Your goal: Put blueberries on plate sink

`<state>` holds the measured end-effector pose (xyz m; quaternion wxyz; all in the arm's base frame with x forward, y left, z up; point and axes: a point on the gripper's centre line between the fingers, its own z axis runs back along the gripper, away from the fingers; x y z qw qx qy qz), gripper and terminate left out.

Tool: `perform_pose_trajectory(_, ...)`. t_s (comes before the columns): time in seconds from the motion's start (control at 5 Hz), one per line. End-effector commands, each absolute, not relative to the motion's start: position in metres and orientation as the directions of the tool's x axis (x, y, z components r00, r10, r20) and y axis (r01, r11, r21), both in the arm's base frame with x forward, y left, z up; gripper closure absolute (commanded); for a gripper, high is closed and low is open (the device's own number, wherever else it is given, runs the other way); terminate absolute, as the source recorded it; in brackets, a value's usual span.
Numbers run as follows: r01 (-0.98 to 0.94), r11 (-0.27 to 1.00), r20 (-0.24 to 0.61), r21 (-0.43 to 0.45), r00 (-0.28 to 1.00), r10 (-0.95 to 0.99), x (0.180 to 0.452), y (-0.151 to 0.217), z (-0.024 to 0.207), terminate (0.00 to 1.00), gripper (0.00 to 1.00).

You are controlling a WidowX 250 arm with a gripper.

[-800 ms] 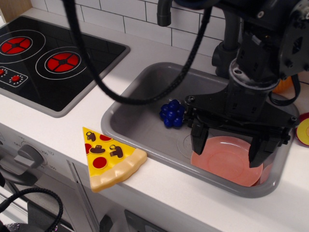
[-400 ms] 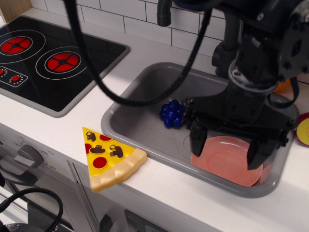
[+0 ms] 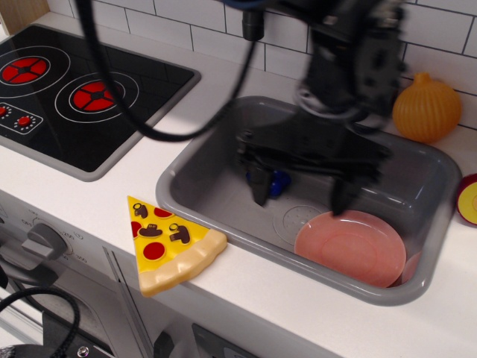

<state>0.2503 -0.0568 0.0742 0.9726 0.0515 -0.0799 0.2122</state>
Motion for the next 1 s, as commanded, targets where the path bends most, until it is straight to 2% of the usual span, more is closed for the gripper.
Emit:
perform_pose_trajectory(0.0,-0.580,0.813,0.268,0.056,0.793,0.548,0.295,-0.001,0.073,0.00,0.00)
perform_pose_trajectory(0.4,-0.623,0.781,0.310,0.044,0.752,0.582,0.331,0.012,0.051,0.00,0.00)
perform_pose_trajectory(0.8,-0.643,0.765,0.317,-0.038,0.718,0.619,0.336,0.011,0.032,0.00,0.00)
